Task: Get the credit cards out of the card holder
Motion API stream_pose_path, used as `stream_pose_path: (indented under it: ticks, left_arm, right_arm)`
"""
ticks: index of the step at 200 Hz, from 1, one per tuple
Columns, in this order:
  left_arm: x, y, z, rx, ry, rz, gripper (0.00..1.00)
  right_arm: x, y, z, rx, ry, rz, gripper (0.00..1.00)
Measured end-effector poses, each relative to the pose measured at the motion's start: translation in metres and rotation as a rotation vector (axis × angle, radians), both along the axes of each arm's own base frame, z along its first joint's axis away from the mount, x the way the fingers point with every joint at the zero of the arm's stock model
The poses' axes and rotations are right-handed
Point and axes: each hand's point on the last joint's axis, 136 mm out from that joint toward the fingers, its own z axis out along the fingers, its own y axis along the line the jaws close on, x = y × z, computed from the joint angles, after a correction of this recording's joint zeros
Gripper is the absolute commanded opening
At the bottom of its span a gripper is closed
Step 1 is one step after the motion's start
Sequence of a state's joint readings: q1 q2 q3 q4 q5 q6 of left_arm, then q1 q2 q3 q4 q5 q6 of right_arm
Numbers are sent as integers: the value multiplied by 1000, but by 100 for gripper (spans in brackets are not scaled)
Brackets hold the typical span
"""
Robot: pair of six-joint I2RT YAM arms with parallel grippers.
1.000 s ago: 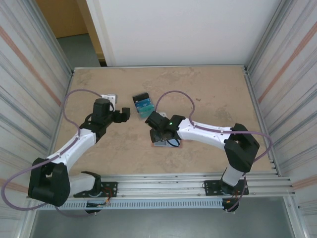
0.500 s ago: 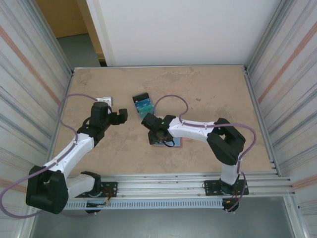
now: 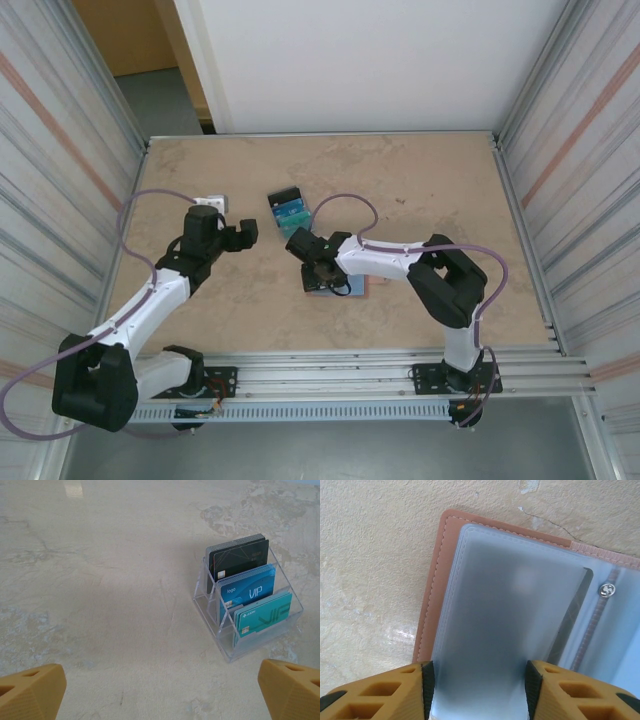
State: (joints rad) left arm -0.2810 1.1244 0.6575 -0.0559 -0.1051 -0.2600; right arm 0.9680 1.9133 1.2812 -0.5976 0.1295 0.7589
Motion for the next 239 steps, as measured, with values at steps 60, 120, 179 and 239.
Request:
stream_pose_path:
  ticks: [60, 120, 179, 239]
  left_arm:
    - [-2, -2, 6, -14, -12, -11, 99]
    - [-17, -2, 19, -40, -54, -23, 99]
    - [-19, -4, 27, -54, -75, -26, 99]
    - [-22, -3, 22, -44, -54, -28, 99]
  right_arm:
    - [-5, 6, 0, 45, 10, 44, 46]
    - [-23, 21, 1, 101, 44, 205, 37]
    - [-23, 12, -1, 47, 29, 212, 40]
    - [-16, 5, 18, -76, -57, 214, 40]
